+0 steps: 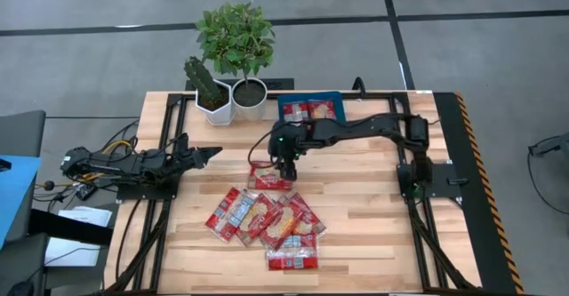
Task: Sort popcorn bags into baskets
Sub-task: Put the red popcorn bag into the blue container
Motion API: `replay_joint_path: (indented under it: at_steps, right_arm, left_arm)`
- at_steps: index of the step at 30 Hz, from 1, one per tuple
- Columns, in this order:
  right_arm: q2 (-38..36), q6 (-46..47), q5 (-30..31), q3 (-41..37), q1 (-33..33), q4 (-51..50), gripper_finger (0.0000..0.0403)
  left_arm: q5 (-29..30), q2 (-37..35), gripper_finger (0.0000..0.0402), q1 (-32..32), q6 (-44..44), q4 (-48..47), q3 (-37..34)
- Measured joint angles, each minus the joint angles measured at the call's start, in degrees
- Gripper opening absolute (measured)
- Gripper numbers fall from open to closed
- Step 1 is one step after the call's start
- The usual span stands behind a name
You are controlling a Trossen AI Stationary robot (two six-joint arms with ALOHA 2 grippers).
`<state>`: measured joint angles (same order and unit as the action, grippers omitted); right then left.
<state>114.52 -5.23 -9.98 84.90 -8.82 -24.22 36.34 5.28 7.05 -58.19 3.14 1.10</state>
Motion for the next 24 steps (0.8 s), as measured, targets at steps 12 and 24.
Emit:
replay_joint_path:
  at_steps: [12, 24]
  right_arm:
    - [8.2, -0.3, 5.8, 0.1, -0.3, 3.5, 0.0308]
    - [9.3, 1.8, 5.2, 0.3, -0.3, -1.2, 0.0130]
  left_arm:
    - [0.0, 0.0, 0.0183, 0.0, 0.5, 0.0, 0.0]
    - [0.2, 0.0, 0.0183, 0.0, 0.6, 0.0, 0.0]
